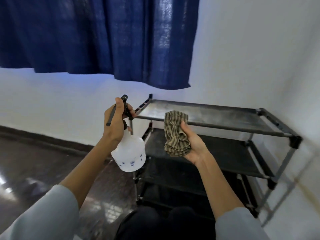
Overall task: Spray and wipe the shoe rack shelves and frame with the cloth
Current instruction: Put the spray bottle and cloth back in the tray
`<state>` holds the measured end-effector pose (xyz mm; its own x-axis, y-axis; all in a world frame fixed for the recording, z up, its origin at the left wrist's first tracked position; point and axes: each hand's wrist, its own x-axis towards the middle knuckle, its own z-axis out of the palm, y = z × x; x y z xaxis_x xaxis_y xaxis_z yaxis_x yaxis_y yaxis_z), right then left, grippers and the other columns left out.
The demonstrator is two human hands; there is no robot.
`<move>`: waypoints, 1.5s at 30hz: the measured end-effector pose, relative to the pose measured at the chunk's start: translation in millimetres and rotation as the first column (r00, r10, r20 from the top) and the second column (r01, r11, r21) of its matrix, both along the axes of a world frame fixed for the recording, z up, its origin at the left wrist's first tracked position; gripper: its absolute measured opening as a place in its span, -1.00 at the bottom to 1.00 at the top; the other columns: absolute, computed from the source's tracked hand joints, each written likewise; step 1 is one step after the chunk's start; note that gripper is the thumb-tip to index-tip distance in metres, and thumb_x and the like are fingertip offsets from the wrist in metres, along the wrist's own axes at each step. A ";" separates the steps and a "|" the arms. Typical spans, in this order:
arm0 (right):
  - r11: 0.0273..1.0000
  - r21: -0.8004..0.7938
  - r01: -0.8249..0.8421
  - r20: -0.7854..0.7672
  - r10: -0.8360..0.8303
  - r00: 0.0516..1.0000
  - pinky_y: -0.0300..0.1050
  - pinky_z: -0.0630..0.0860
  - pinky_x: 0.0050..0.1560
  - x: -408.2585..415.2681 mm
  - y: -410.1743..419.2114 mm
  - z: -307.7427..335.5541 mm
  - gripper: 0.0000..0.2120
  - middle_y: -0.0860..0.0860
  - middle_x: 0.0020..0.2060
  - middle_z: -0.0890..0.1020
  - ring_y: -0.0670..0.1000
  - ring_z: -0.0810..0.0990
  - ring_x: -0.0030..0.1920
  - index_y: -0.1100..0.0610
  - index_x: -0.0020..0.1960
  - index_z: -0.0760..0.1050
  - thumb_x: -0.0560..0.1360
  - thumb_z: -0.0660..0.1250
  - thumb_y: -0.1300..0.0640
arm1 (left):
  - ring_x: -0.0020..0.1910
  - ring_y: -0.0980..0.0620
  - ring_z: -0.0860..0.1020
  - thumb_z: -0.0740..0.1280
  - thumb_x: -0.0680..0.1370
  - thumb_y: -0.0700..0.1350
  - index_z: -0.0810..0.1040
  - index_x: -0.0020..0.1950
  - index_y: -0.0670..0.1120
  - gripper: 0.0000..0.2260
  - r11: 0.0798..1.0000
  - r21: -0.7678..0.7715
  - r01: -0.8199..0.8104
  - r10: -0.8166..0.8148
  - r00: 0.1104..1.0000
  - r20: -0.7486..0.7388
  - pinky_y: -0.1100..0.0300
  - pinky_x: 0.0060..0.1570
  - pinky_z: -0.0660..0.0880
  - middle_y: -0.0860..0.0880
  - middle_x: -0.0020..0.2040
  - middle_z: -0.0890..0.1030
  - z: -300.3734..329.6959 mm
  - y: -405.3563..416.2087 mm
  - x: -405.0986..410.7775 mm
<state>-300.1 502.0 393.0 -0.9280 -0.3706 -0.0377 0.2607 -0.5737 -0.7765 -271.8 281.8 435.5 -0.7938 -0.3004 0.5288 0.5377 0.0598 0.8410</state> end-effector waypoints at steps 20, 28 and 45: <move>0.615 0.356 -0.704 0.512 0.502 0.697 0.08 0.47 0.23 71.1 -376.0 -88.0 -0.52 0.24 0.12 0.60 0.18 0.57 0.18 0.29 0.16 0.51 0.63 0.07 -0.10 | -0.15 -0.10 0.55 0.07 0.61 0.15 0.54 -0.22 -0.03 -0.60 0.786 -0.039 -0.617 0.616 0.777 0.134 0.13 -0.31 0.41 -0.11 -0.24 0.57 -92.5 -269.4 185.2; 0.283 0.609 -0.741 0.568 0.496 0.656 0.01 0.48 0.21 119.1 -423.8 -155.4 -0.90 0.19 -0.07 0.55 0.12 0.53 -0.11 0.21 -0.09 0.42 0.48 0.16 0.20 | -0.12 -0.04 0.57 0.05 0.61 0.09 0.51 -0.19 -0.03 -0.65 0.703 -0.023 -0.710 0.688 0.673 0.272 0.17 -0.51 0.43 -0.06 -0.21 0.56 -158.3 -305.2 243.2; 0.060 0.657 -0.751 0.623 0.517 0.587 0.12 0.48 0.08 114.8 -430.3 -344.0 -0.80 0.14 -0.01 0.58 0.16 0.55 0.01 0.17 -0.03 0.49 0.36 0.38 0.28 | -0.08 0.15 0.56 0.08 0.61 -0.02 0.54 -0.04 -0.23 -0.65 0.553 -0.082 -0.829 0.749 0.452 0.485 -0.08 -0.40 0.56 -0.11 -0.09 0.58 -329.9 -300.7 258.5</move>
<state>-185.3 71.8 48.9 -0.2773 -0.4703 -0.8378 0.3489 0.7632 -0.5439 -13.2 -18.8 105.6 -0.2838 -0.9536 0.1005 -0.0839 0.1291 0.9881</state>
